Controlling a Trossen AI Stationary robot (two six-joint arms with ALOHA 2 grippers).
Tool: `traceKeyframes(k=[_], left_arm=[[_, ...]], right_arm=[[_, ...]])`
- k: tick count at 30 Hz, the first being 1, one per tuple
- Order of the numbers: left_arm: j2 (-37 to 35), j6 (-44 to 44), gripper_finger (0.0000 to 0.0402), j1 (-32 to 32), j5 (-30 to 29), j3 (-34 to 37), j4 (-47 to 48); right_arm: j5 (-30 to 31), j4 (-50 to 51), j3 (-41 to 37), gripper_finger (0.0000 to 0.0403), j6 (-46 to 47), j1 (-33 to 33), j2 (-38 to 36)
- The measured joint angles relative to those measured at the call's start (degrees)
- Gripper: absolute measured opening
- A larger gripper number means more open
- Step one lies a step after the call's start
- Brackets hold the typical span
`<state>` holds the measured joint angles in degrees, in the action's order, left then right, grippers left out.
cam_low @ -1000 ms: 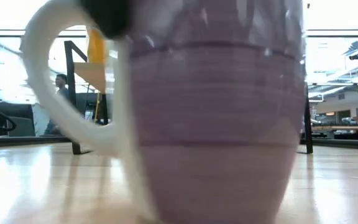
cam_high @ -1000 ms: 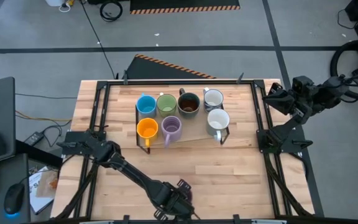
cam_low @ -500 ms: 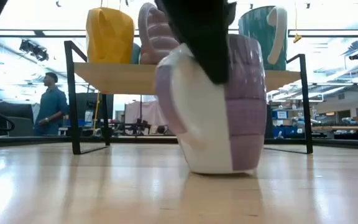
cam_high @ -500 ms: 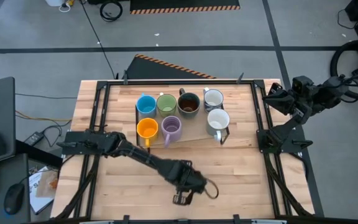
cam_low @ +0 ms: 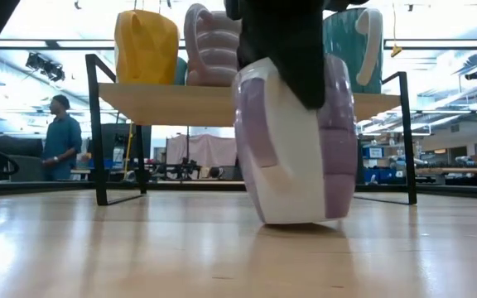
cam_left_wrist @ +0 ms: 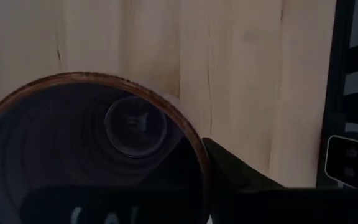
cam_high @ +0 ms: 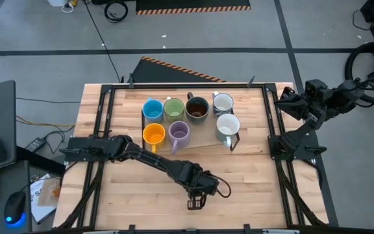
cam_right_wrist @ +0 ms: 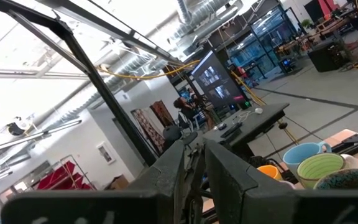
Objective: Place coffee mugs
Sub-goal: Put the right purple white mug on the shelf, then put the right purple white cup on the shelf
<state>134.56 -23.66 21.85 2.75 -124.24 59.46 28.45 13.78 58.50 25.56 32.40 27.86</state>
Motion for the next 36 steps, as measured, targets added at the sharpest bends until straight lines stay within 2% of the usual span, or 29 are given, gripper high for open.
traceKeyframes(k=[4,13,18,26,31,36], left_arm=[[0.0,0.3,0.0048,0.9,-0.7,0.0,-2.0],[0.0,0.2,0.0133,1.6,-3.4,-0.4,-2.5],[0.0,1.3,0.0163,1.3,-4.0,-3.2,-2.5],[0.0,10.1,0.0163,1.2,-4.3,-9.4,-1.7],[-0.1,17.4,0.0163,2.0,-4.2,-10.8,4.1],[-0.4,28.6,0.0163,4.8,-9.7,-10.7,10.2]], right_arm=[[0.0,0.0,0.0,0.0073,-0.1,0.0,0.0],[-0.1,0.1,0.0,0.0073,-0.2,0.0,0.0],[-0.2,0.1,0.0,0.0073,-0.2,0.0,0.0],[-1.2,0.1,0.0,0.0073,-0.2,0.0,0.0],[-1.3,0.1,0.0,0.0073,-0.2,0.0,0.0],[-1.3,0.2,0.0,0.0073,-0.2,0.0,0.0]])
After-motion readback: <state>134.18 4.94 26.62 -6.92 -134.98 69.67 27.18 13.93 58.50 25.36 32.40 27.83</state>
